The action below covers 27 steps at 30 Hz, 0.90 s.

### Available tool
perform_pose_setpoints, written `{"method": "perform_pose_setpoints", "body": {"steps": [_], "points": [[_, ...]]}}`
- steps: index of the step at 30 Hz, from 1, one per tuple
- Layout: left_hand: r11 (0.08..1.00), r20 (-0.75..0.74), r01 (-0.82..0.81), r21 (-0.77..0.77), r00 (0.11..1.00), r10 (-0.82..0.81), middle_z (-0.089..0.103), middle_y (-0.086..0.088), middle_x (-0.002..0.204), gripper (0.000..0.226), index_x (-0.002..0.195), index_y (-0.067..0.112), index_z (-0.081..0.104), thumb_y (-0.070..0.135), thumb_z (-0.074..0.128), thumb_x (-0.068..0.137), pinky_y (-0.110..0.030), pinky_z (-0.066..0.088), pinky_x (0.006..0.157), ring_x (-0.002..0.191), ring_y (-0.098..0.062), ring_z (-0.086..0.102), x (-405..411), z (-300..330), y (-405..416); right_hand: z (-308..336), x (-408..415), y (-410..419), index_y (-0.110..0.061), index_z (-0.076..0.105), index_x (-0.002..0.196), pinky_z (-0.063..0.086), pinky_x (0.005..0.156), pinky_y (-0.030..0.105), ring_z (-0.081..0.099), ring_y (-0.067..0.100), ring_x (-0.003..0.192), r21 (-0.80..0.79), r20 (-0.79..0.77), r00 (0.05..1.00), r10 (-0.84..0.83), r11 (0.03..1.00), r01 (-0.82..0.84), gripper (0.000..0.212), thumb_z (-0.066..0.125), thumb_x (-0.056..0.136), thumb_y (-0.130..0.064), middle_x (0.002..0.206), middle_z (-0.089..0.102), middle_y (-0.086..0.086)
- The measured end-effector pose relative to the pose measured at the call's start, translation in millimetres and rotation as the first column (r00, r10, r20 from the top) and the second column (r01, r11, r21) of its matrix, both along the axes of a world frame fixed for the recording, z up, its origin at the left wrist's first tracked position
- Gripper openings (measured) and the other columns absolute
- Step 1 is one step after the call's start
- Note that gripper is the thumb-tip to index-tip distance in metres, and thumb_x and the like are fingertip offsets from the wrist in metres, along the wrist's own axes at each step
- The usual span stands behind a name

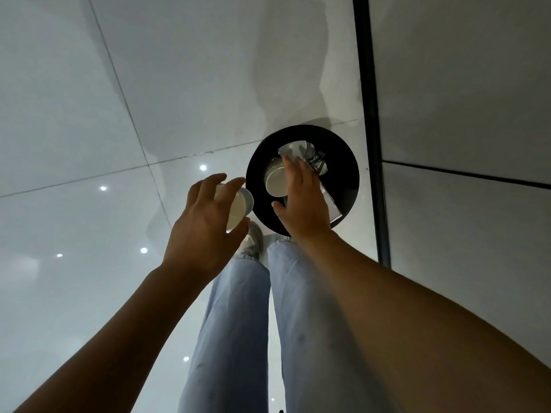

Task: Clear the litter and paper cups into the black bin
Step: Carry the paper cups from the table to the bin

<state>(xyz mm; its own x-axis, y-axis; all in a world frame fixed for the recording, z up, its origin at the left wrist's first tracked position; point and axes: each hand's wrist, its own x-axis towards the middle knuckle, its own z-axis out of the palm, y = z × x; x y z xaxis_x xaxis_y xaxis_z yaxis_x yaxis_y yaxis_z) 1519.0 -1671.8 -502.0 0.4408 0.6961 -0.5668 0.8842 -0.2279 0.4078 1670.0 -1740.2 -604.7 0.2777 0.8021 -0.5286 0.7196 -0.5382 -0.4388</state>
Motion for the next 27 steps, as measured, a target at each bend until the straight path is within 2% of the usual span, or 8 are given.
{"method": "perform_pose_setpoints", "body": {"steps": [5, 9, 13, 16, 18, 22, 27], "points": [[1.0, -0.005, 0.026, 0.006, 1.0, -0.026, 0.037, -0.009, 0.146, 0.066, 0.141, 0.019, 0.04, 0.028, 0.07, 0.083, -0.043, 0.048, 0.089, 0.134, -0.03, 0.033, 0, 0, -2, 1, -4, 8, -0.017, 0.025, 0.151, 0.037, 0.108, 0.035, 0.023, 0.03, 0.144, 0.002, -0.001, 0.998, -0.056, 0.998, 0.056, 0.073, 0.064, 0.089, -0.025, 0.156, 0.024, 0.012], [0.995, -0.04, 0.096, -0.008, 0.994, -0.097, 0.034, -0.007, 0.148, 0.068, 0.144, 0.022, 0.034, 0.03, 0.068, 0.085, -0.041, 0.047, 0.092, 0.136, -0.027, 0.03, 12, 9, -4, 23, -2, 0, -0.013, 0.028, 0.149, 0.041, 0.104, 0.036, 0.028, 0.028, 0.141, -0.002, -0.033, 0.989, -0.145, 0.989, 0.145, 0.067, 0.058, 0.088, -0.013, 0.154, 0.029, 0.011], [0.976, -0.059, 0.217, 0.02, 0.975, -0.215, 0.032, -0.008, 0.149, 0.068, 0.145, 0.019, 0.031, 0.029, 0.065, 0.088, -0.038, 0.042, 0.101, 0.137, -0.028, 0.029, 35, 14, -4, 52, 12, -11, -0.014, 0.028, 0.149, 0.042, 0.106, 0.04, 0.03, 0.026, 0.14, -0.001, -0.034, 0.977, -0.211, 0.978, 0.211, 0.064, 0.059, 0.092, -0.018, 0.152, 0.032, 0.008], [0.922, -0.068, 0.372, 0.108, 0.928, -0.367, 0.036, -0.014, 0.147, 0.067, 0.144, 0.012, 0.034, 0.022, 0.067, 0.087, -0.038, 0.039, 0.105, 0.135, -0.031, 0.034, 52, 6, -6, 67, 29, -12, -0.011, 0.031, 0.147, 0.043, 0.105, 0.043, 0.032, 0.028, 0.138, 0.01, -0.04, 0.972, -0.232, 0.972, 0.233, 0.064, 0.06, 0.092, -0.023, 0.151, 0.034, 0.011], [0.877, -0.063, 0.452, 0.163, 0.892, -0.448, 0.042, -0.017, 0.144, 0.064, 0.141, 0.007, 0.039, 0.017, 0.069, 0.085, -0.038, 0.037, 0.107, 0.135, -0.033, 0.038, 64, -7, -6, 69, 41, -12, -0.011, 0.031, 0.147, 0.044, 0.105, 0.042, 0.034, 0.028, 0.137, 0.024, -0.012, 0.972, -0.233, 0.972, 0.233, 0.064, 0.061, 0.091, -0.018, 0.151, 0.034, 0.012], [0.816, -0.035, 0.524, 0.244, 0.846, -0.533, 0.056, -0.021, 0.13, 0.058, 0.131, 0.001, 0.053, 0.012, 0.075, 0.078, -0.043, 0.041, 0.103, 0.124, -0.038, 0.051, 83, -41, -6, 57, 61, -14, -0.013, 0.03, 0.148, 0.047, 0.102, 0.037, 0.037, 0.026, 0.135, 0.061, 0.025, 0.967, -0.254, 0.966, 0.252, 0.064, 0.06, 0.091, -0.011, 0.15, 0.034, 0.01], [0.753, -0.1, 0.616, 0.232, 0.785, -0.611, 0.051, -0.019, 0.136, 0.061, 0.135, 0.007, 0.05, 0.016, 0.074, 0.08, -0.045, 0.034, 0.108, 0.129, -0.037, 0.046, 91, -80, -5, 40, 80, -21, -0.013, 0.032, 0.147, 0.046, 0.103, 0.036, 0.037, 0.026, 0.135, 0.094, 0.03, 0.963, -0.269, 0.96, 0.265, 0.062, 0.06, 0.091, -0.013, 0.148, 0.035, 0.01]]}}
